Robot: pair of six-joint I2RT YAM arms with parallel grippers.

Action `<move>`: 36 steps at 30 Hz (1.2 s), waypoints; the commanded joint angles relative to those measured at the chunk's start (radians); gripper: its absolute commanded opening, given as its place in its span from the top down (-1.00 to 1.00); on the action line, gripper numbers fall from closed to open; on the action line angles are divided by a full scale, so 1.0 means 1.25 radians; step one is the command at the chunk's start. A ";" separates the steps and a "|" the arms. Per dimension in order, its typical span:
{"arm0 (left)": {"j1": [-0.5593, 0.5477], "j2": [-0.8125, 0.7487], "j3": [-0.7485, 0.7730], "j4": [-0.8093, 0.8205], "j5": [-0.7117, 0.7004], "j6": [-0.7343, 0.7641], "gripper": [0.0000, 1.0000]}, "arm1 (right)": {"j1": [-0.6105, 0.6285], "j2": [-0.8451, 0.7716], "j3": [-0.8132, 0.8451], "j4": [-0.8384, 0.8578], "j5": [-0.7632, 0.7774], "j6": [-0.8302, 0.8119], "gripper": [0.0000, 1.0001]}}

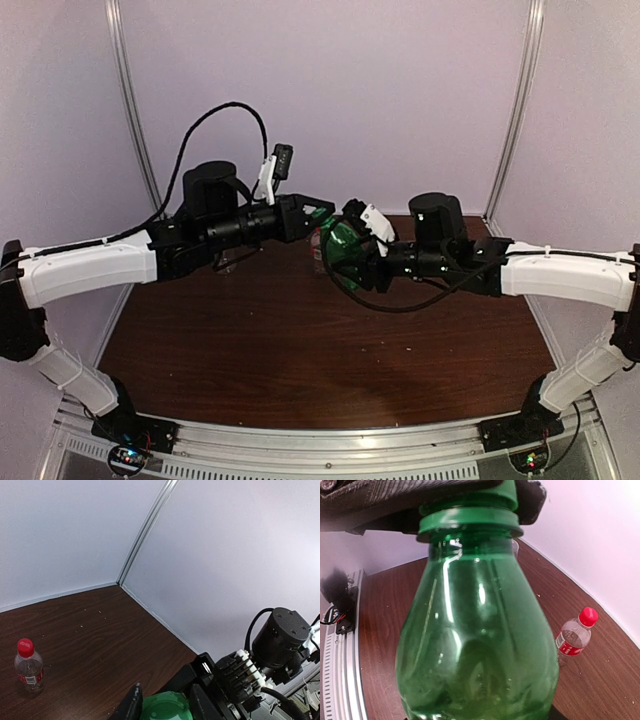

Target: Unscrew the bottle caps

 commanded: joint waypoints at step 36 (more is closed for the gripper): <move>0.117 -0.079 -0.073 0.183 0.639 0.216 -0.56 | -0.036 0.060 0.100 -0.071 -0.650 0.012 0.04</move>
